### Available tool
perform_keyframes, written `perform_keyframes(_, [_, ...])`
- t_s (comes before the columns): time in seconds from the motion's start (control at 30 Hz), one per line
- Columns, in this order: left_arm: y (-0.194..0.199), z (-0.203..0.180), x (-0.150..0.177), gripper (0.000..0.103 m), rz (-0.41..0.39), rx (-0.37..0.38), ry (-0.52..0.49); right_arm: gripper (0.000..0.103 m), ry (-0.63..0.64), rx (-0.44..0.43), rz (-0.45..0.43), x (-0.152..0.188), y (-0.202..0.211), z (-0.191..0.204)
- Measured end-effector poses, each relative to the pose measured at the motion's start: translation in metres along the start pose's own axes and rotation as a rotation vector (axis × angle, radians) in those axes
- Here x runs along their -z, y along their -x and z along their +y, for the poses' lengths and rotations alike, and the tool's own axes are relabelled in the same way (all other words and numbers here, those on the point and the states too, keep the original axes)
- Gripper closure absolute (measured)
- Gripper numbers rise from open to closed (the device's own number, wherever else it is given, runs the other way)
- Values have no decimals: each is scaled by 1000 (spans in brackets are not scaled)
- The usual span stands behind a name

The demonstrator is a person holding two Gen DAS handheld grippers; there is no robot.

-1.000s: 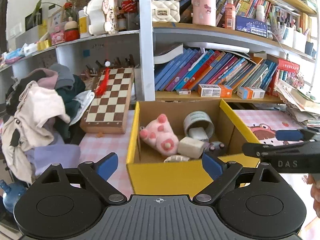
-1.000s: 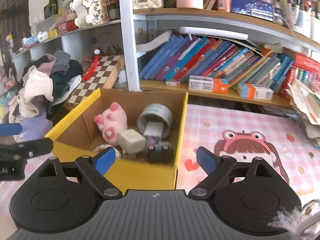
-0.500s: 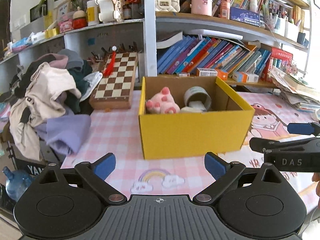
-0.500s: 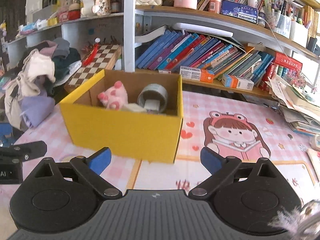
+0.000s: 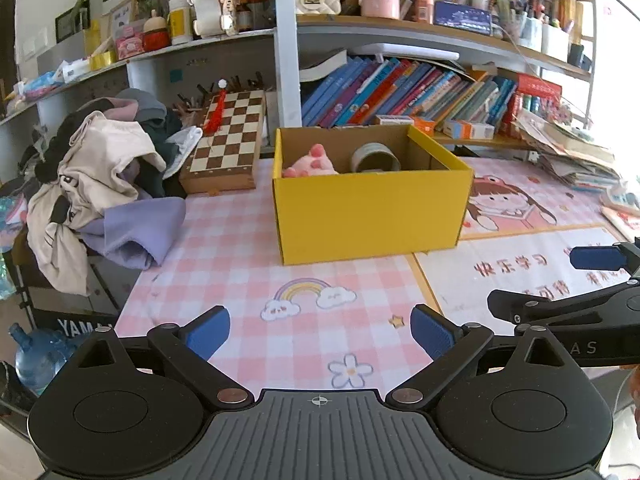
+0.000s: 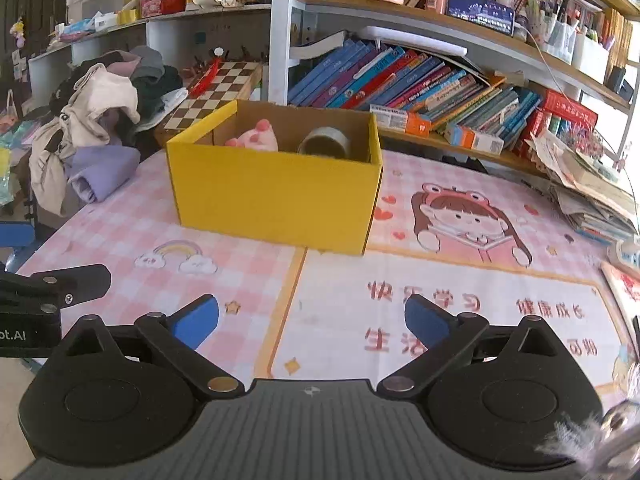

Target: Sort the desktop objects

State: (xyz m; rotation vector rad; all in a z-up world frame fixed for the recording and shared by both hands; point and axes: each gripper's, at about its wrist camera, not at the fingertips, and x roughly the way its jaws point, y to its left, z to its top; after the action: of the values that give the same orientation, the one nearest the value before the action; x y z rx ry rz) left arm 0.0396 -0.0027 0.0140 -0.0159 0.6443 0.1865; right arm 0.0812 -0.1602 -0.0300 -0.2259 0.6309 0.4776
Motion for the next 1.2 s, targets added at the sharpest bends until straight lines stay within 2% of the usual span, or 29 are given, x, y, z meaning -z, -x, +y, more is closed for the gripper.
perform_keyframes(0.6, [18,-7,27,2,37,26,-38,0,-78,-6,70,39,24,3])
perform_keyframes(0.87, [20,-7,32,2,57,27,-42,0,-56,17,73,41,29,9])
perform_keyframes(1.2, [21,0,37,1,84,18,-19,0,-23,1,87,40,26,17])
